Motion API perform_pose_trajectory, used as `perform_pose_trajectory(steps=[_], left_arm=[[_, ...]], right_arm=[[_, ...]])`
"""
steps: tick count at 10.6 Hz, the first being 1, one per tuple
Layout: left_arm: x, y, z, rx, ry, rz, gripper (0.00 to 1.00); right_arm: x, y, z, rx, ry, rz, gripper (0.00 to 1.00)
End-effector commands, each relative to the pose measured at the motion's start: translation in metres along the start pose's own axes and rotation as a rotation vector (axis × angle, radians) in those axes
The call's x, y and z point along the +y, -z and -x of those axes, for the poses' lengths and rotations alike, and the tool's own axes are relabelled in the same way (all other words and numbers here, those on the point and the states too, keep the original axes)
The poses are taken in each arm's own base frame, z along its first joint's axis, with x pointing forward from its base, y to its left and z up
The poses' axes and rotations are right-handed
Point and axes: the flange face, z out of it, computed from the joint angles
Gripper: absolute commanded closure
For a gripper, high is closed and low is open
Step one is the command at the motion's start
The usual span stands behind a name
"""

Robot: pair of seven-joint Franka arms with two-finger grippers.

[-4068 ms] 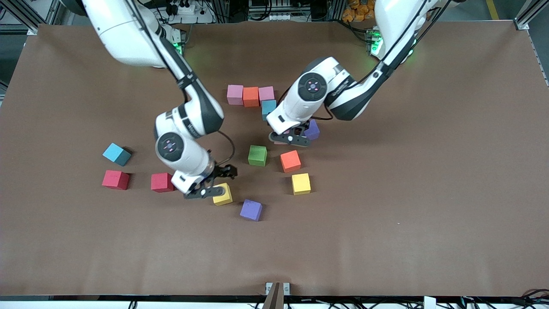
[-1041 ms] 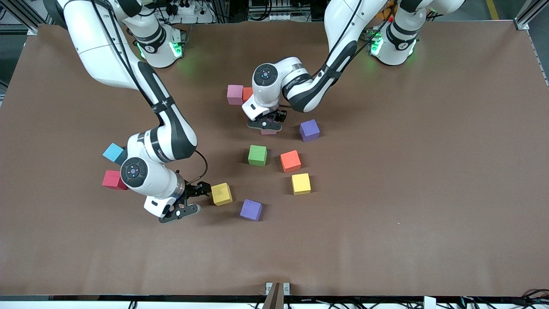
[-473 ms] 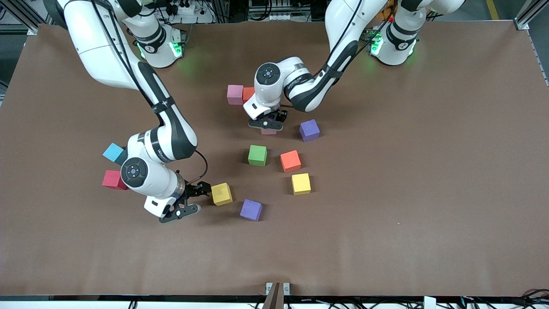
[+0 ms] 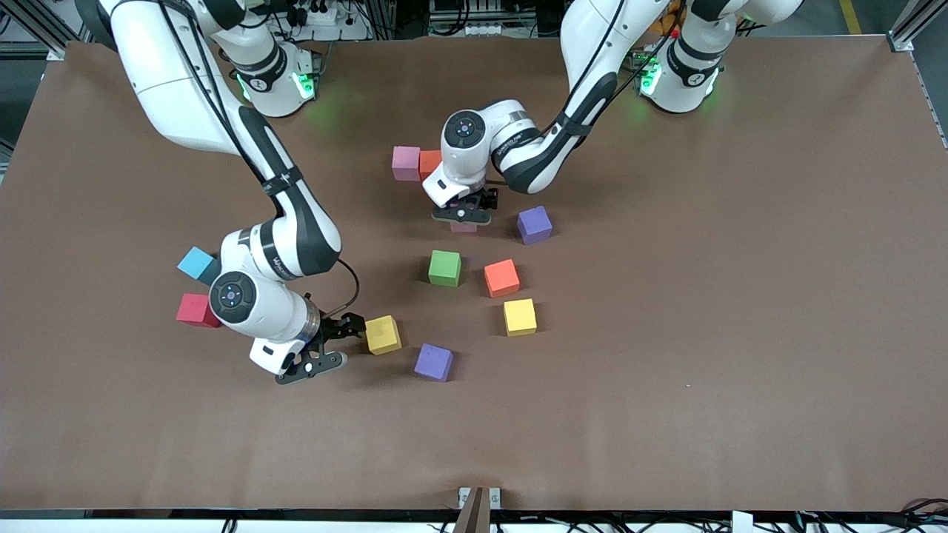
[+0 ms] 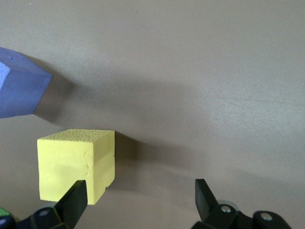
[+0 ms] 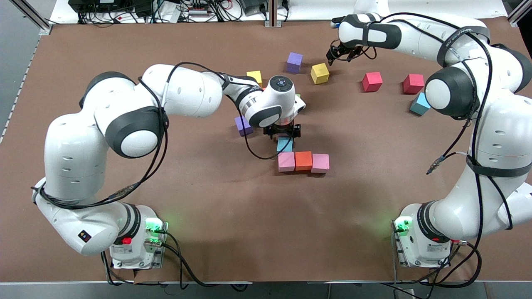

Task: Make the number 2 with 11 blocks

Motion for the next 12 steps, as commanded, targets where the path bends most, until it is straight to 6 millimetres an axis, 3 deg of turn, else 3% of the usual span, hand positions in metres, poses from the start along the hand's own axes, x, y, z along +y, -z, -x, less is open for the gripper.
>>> perform_pose_trajectory(steps=[1,3,6,10,12], left_arm=[[0.001,0.001,0.002,0.023,0.005,-0.001,0.0],[0.001,0.001,0.001,0.023,0.01,-0.002,0.0],[0.0,0.018,-0.003,0.029,0.02,-0.008,0.0],[0.0,0.036,-0.006,0.042,0.023,-0.002,0.0],[-0.01,0.069,-0.017,0.042,0.042,-0.024,0.0]], right_arm=[[-0.016,-0.002,-0.004,-0.006,-0.044,-0.005,0.0],[-0.039,-0.004,-0.003,-0.011,-0.122,-0.002,0.0],[-0.043,-0.004,0.001,-0.038,-0.175,-0.005,0.0],[-0.076,-0.007,0.009,-0.085,-0.204,0.005,0.0],[-0.099,-0.013,0.015,-0.102,-0.226,0.012,0.0]])
